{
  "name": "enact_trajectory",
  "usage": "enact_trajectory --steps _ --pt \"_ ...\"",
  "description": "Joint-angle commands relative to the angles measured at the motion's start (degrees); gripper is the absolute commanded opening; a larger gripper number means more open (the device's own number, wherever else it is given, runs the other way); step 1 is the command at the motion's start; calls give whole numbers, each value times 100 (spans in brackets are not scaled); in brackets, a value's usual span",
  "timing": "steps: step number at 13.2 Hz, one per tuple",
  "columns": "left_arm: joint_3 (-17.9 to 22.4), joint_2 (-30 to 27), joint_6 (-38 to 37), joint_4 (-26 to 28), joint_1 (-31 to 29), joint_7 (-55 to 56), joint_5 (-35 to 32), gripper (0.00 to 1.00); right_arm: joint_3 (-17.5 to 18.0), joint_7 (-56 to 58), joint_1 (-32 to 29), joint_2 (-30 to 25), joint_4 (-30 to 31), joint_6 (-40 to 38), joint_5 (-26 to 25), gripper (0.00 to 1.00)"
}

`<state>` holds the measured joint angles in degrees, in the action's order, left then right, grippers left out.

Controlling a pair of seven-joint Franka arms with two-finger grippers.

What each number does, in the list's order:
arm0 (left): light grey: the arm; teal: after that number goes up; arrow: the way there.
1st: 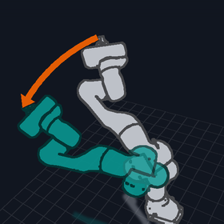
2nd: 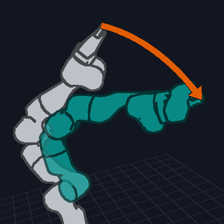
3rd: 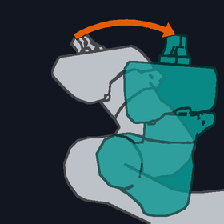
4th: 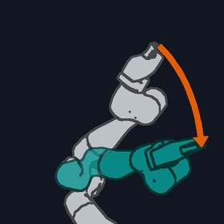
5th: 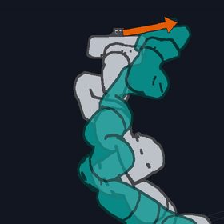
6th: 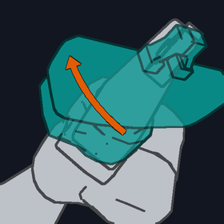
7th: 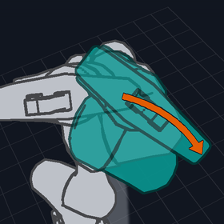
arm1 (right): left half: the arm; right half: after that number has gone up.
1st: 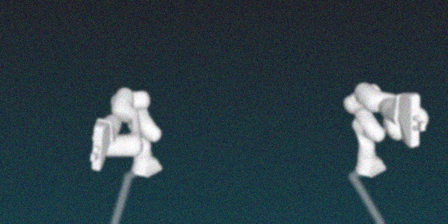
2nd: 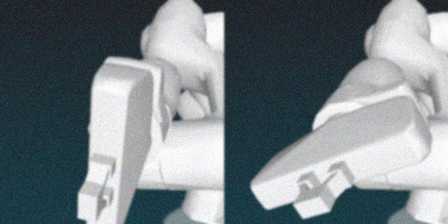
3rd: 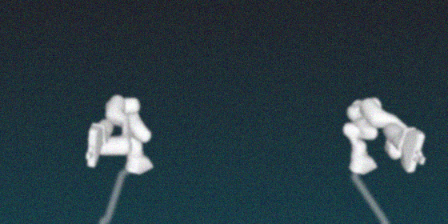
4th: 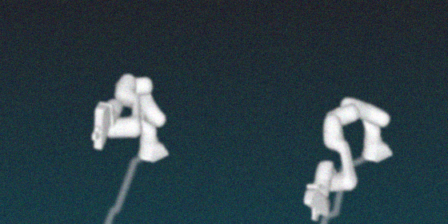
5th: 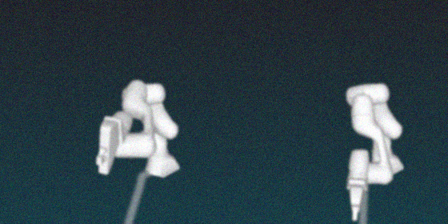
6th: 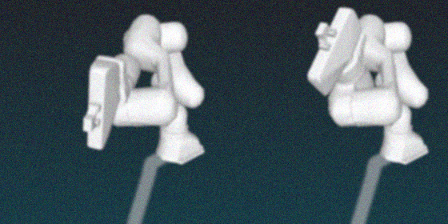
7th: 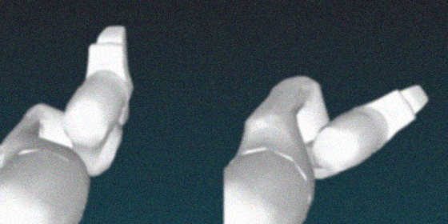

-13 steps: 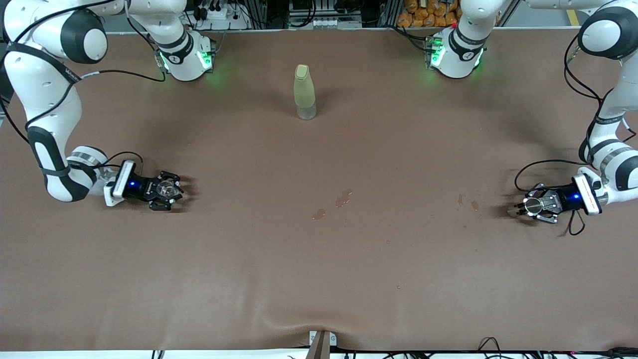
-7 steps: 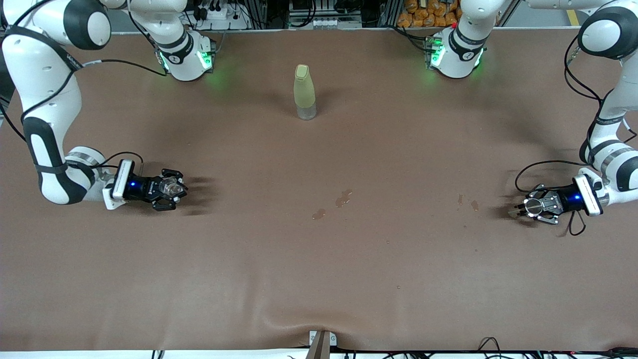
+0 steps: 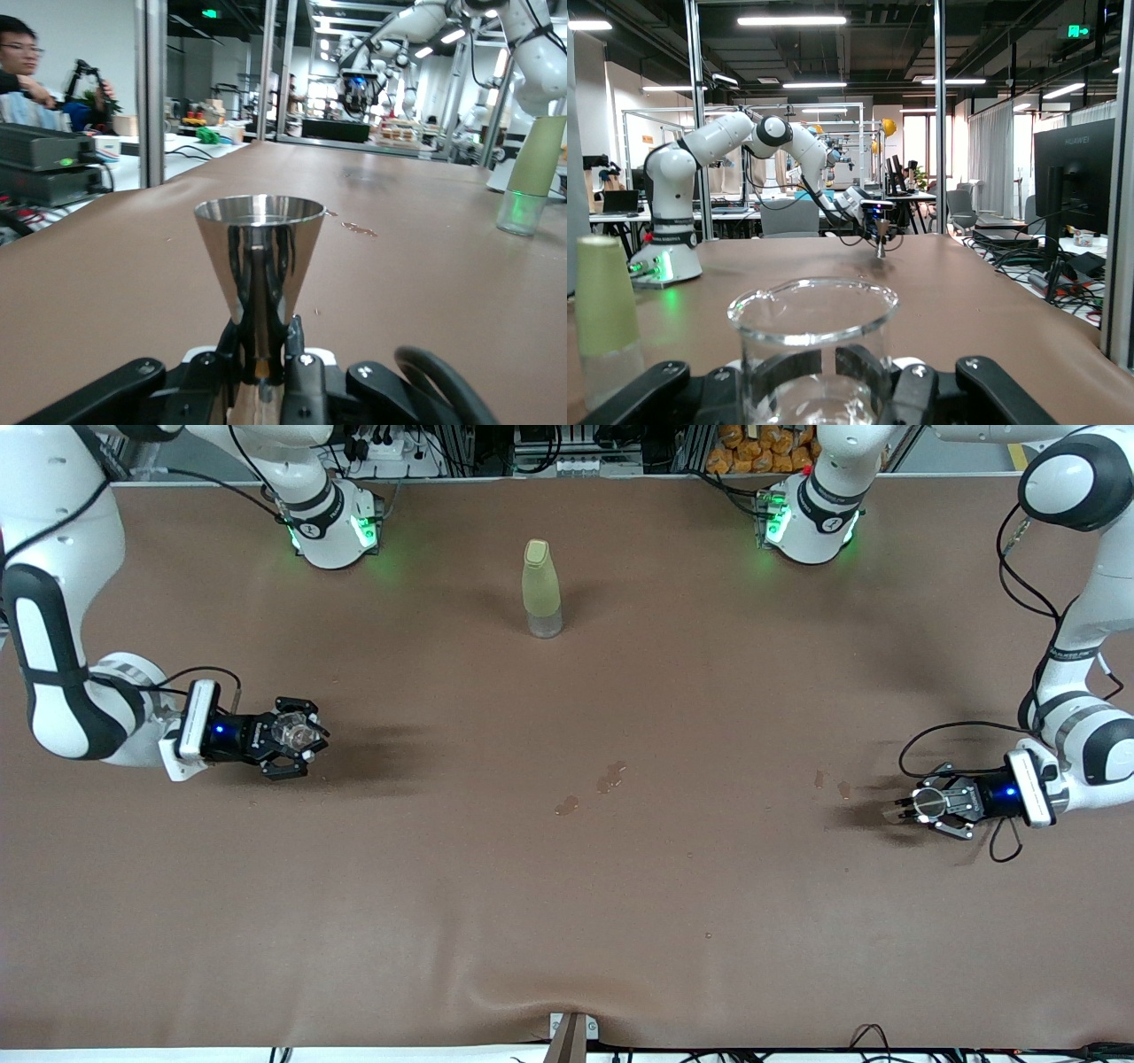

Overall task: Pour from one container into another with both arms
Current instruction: 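Carry the beaker and jigger toward each other above the table center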

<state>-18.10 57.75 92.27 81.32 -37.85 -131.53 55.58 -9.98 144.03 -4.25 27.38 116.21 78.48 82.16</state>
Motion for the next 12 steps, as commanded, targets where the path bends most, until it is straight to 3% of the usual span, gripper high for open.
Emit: enact_trajectory --steps 1,7,12 --pt "-62 -168 413 95 514 23 408 0 -215 -654 353 -705 446 159 134 0" --pt "-71 -80 966 112 1410 -346 1383 0 -444 -1947 784 -1831 789 554 134 0" --pt "-71 -89 1636 182 2544 -724 2561 0 -444 -2142 934 -1999 904 660 134 0"
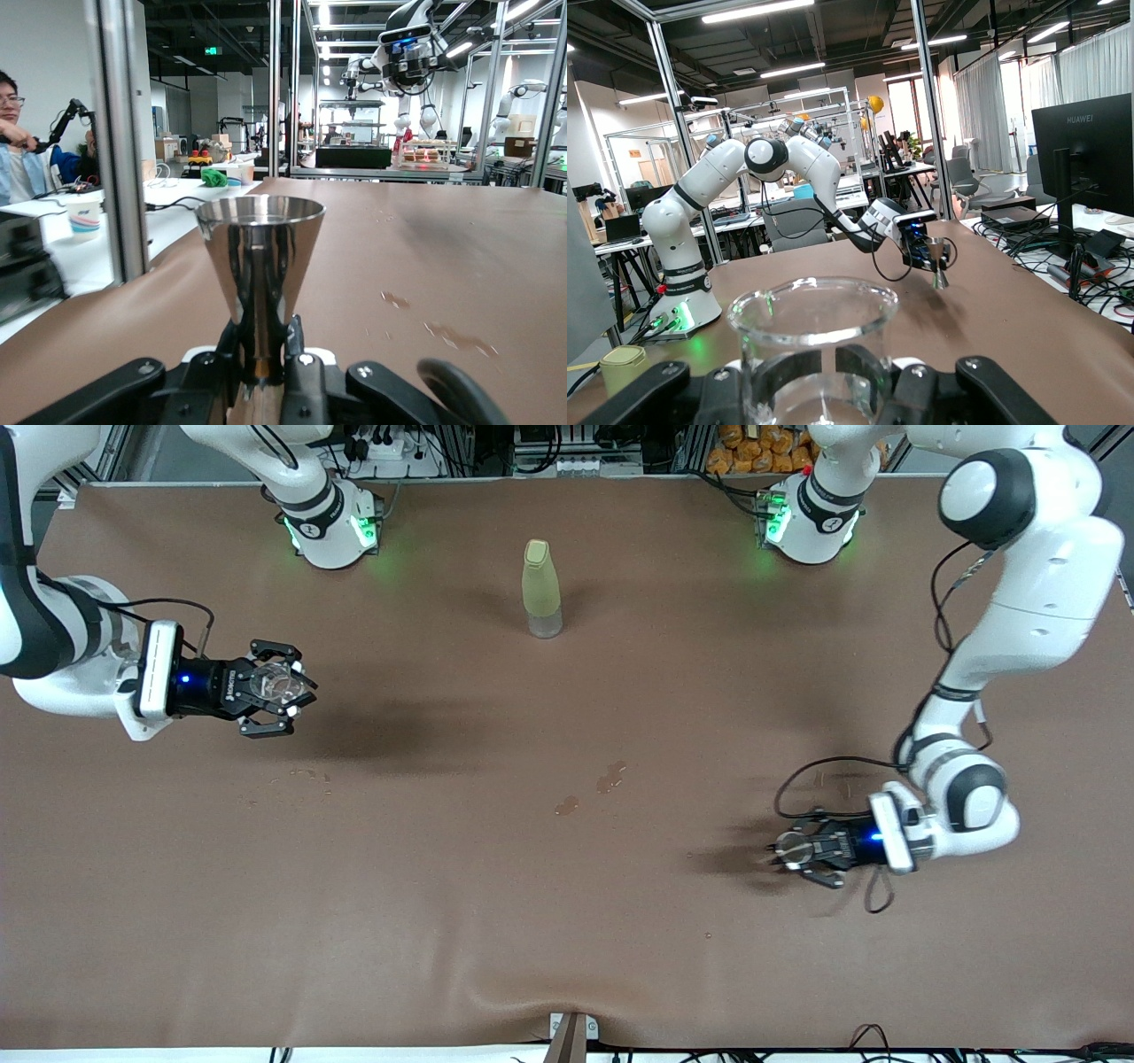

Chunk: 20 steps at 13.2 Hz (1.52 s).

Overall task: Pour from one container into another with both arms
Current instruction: 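Carry the beaker and jigger toward each other above the table center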

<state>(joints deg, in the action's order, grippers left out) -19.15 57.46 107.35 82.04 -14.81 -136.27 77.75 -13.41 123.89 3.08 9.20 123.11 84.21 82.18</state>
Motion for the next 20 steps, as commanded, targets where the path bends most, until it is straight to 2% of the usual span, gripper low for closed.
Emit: enact_trajectory --steps 1,4,6,9,11,13,18,20 --pt "34 -103 433 154 503 -251 651 0 -91 -137 245 -182 283 122 201 0" --pt "43 -148 1515 101 1593 -286 1181 0 -91 -129 544 -182 495 349 492 0" --pt "34 -156 1710 101 1963 -312 1495 0 -83 -129 729 -182 600 525 588 0" --pt "61 -201 2017 93 2762 -661 2619 0 -56 -50 1019 -173 758 780 782 0" --pt "43 -148 2010 154 2808 -1503 2982 0 -39 -23 1177 -165 768 921 878 0" --pt "26 -139 1992 172 2965 -1622 3009 0 58 187 1344 -129 768 1088 1106 0" --pt "69 -7 2132 172 3554 -1894 3597 0 778 600 1502 11 759 1703 1914 0" --pt "131 28 2290 146 3914 -1894 3957 0 884 793 1669 108 759 1896 2309 0"
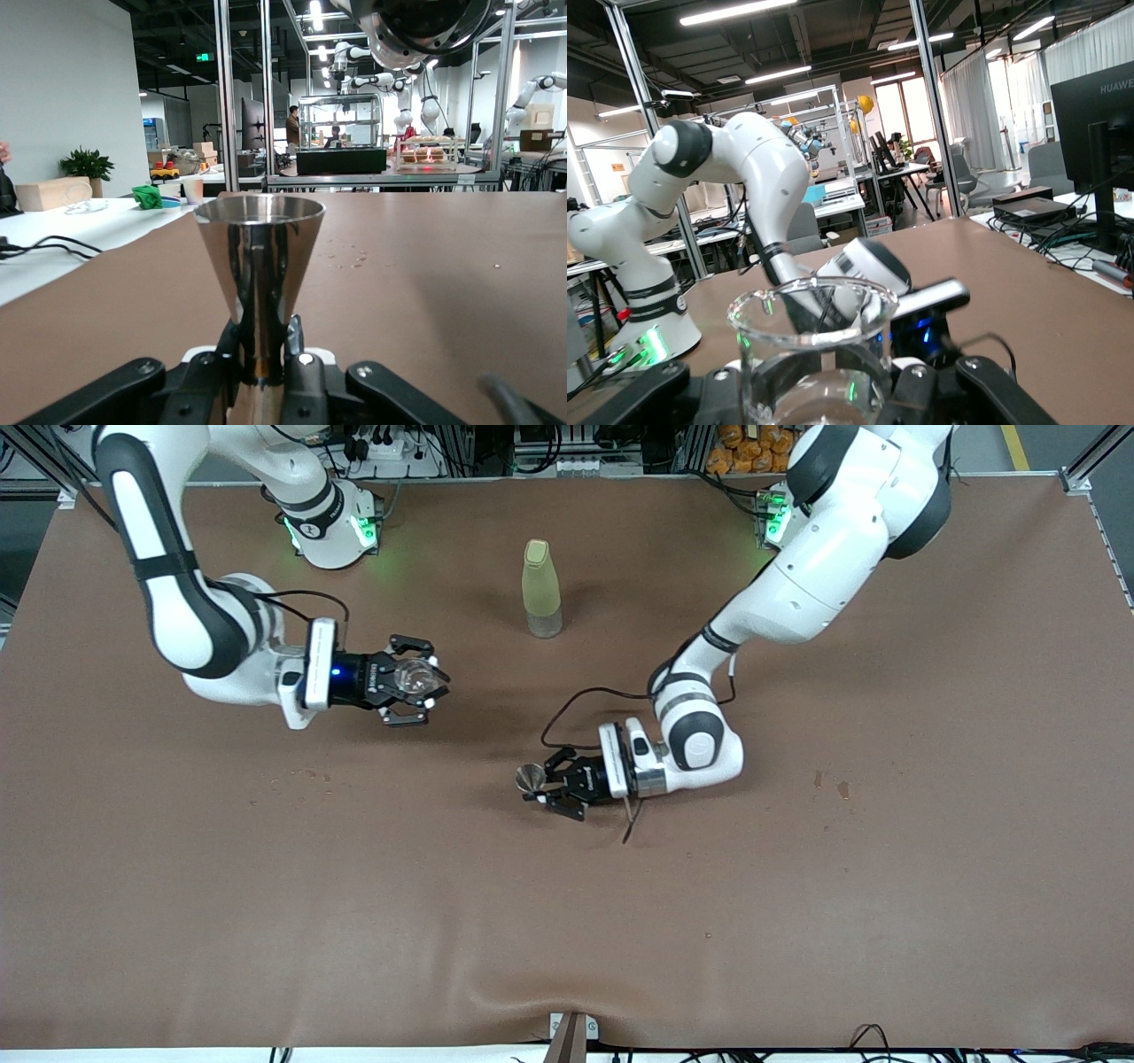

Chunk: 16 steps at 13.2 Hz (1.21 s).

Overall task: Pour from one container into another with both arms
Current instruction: 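Carry the beaker and jigger toward each other above the table center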

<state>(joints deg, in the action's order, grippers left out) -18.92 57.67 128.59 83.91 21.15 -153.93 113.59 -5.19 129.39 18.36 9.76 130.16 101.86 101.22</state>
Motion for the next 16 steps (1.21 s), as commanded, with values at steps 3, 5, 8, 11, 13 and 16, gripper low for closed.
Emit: enact_trajectory --steps 3,5,8,11,13,16 --pt "134 7 193 -41 399 -111 331 0 351 604 335 245 36 413 1099 0" --pt "134 -1 193 -24 521 -128 331 0 554 815 423 315 27 676 1504 0" --pt "178 25 201 29 785 -189 322 0 712 843 545 526 -34 765 1873 0" --pt "178 7 193 73 786 -260 331 0 713 851 599 728 -105 757 1910 0" --pt "178 -36 193 195 768 -304 322 0 704 851 590 851 -96 756 1910 0" --pt "178 -54 175 293 689 -383 287 0 704 851 573 913 -87 756 1910 0"
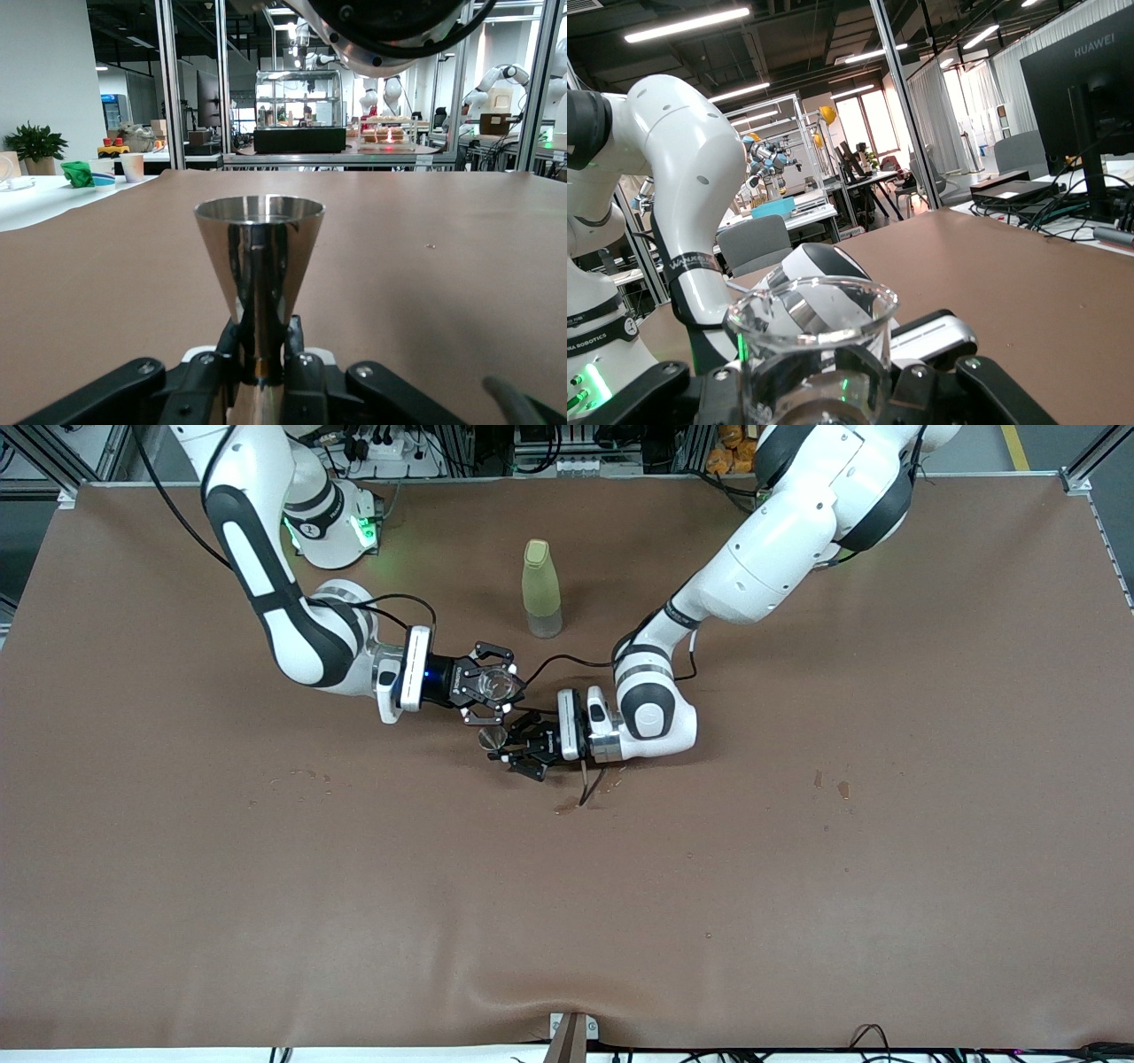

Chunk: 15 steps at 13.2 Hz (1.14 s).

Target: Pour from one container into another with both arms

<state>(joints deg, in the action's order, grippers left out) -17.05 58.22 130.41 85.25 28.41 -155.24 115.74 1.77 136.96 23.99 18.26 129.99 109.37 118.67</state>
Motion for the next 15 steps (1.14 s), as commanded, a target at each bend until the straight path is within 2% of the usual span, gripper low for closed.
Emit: enact_trajectory --steps 1,8,15 --pt "-9 -109 -16 220 -54 -244 63 0 7 94 -8 107 -70 5 165 0" --pt "-9 -179 -95 484 -151 -252 -95 0 7 551 -131 345 -88 -12 244 0" --pt "-35 -135 -139 449 -142 -261 -8 0 7 -10 -61 389 -79 -4 306 0"
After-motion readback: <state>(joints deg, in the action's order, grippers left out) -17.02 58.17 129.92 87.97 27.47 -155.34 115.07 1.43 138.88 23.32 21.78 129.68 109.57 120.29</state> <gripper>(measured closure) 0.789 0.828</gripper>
